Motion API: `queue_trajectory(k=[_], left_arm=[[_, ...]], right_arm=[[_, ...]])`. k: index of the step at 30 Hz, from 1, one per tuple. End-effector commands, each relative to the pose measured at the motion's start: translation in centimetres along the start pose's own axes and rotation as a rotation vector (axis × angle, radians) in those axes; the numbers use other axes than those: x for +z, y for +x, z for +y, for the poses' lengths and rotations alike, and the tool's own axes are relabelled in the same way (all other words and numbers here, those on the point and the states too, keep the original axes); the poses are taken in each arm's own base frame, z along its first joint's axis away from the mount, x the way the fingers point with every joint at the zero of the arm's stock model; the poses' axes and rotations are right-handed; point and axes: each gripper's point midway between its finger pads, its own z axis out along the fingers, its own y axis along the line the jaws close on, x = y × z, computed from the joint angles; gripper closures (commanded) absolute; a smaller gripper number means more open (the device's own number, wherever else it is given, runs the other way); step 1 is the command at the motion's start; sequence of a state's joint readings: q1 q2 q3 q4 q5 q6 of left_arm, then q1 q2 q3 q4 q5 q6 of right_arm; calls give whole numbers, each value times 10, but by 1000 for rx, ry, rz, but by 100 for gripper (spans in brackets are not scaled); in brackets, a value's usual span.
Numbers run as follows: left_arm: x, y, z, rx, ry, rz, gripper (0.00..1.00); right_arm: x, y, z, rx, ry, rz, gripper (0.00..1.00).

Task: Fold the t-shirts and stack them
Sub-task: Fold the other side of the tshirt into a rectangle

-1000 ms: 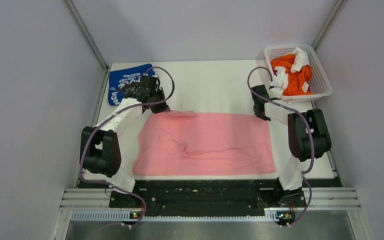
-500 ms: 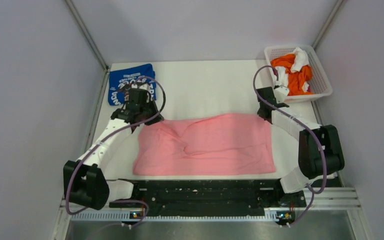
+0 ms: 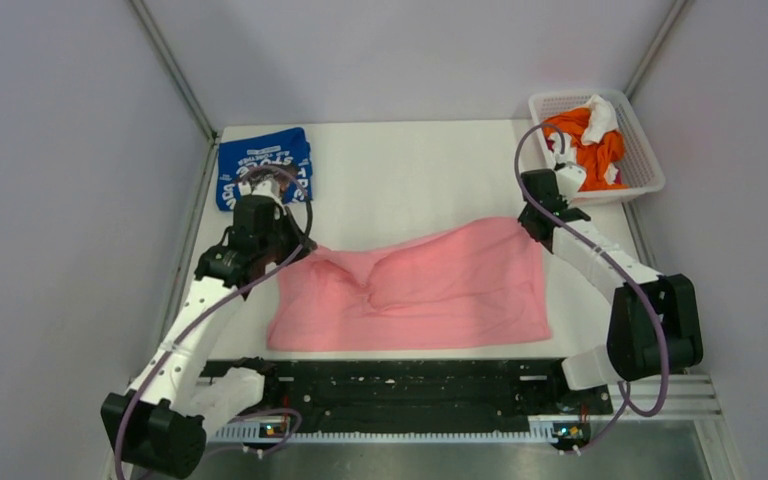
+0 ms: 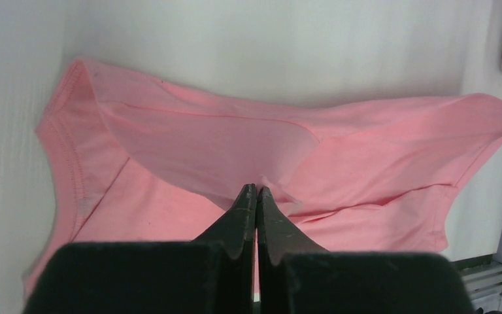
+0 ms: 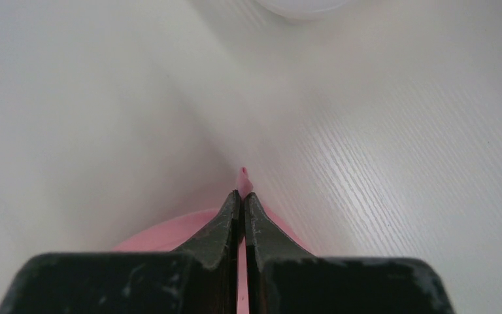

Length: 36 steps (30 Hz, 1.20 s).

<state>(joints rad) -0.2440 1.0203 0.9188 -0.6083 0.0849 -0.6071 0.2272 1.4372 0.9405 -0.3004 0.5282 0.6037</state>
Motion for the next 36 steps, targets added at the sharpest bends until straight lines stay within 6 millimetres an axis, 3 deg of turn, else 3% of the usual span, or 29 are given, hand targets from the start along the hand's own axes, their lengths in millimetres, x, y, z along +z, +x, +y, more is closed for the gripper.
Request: queue_trajectory(k=[1, 10, 20, 23, 25, 29, 34, 36], left_arm=[[-18, 13, 13, -27, -31, -15, 100], [-21, 62, 42, -86, -55, 34, 100], [-19, 110, 67, -184, -104, 130, 100], [-19, 116, 75, -225, -135, 123, 100], [-19, 116, 78, -236, -140, 104, 100], [-20, 120, 78, -240, -132, 112, 100], [-19, 126, 85, -270, -183, 135, 98], [-21, 123, 84, -271, -188, 134, 86]], right_arm=[[-10, -12, 5, 13, -44, -45, 100], [-28, 5, -11, 1, -52, -39, 98], [-40, 60, -51, 29, 18, 21, 92], [-45, 76, -73, 49, 87, 29, 92], [-49, 82, -84, 77, 118, 34, 81], [-57, 85, -89, 108, 118, 46, 26], [-68, 70, -86, 132, 92, 9, 12], [-72, 63, -82, 137, 67, -5, 9]])
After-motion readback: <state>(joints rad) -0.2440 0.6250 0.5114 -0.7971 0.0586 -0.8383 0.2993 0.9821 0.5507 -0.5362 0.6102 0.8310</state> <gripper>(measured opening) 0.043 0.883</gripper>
